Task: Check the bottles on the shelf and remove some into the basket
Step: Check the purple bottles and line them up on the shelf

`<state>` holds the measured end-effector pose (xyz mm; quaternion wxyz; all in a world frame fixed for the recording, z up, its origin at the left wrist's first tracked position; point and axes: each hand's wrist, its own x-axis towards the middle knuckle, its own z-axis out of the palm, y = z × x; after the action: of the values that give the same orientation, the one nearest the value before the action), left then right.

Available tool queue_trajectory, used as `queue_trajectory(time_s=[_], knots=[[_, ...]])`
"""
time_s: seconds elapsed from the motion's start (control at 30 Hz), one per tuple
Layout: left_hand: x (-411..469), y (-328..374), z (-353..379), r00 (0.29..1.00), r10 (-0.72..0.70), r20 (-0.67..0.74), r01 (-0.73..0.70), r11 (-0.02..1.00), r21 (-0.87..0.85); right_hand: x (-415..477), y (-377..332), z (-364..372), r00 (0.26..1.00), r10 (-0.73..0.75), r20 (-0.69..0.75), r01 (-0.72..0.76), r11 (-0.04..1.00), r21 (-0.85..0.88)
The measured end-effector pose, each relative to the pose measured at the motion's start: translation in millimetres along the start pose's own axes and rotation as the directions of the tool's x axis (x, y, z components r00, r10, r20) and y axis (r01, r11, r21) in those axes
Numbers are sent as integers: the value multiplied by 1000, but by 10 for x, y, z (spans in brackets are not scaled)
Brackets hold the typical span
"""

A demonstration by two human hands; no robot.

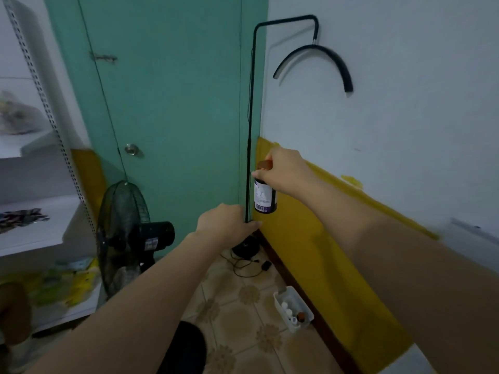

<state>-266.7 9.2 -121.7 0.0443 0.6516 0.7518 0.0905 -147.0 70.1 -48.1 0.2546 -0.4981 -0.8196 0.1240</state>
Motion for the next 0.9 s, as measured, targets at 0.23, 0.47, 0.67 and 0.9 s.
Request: queue_trajectory(time_s=[0.23, 0.47, 0.67, 0.9], knots=[[1345, -117, 190, 995, 92, 41, -92, 996, 1, 1080, 473, 320, 996, 80, -27, -80, 997, 6], [2766, -146, 515, 971, 233, 48, -234, 972, 15, 2072, 1105, 610, 966, 248, -75, -249, 969, -6], [3702, 125, 998, 926, 361, 112, -362, 932, -11, 2560, 1897, 792, 912, 390, -130, -396, 918, -26], [4430, 658, 1904, 842, 477, 253, -494, 870, 2, 2772, 3114, 1170, 858, 505, -92, -511, 857, -70]])
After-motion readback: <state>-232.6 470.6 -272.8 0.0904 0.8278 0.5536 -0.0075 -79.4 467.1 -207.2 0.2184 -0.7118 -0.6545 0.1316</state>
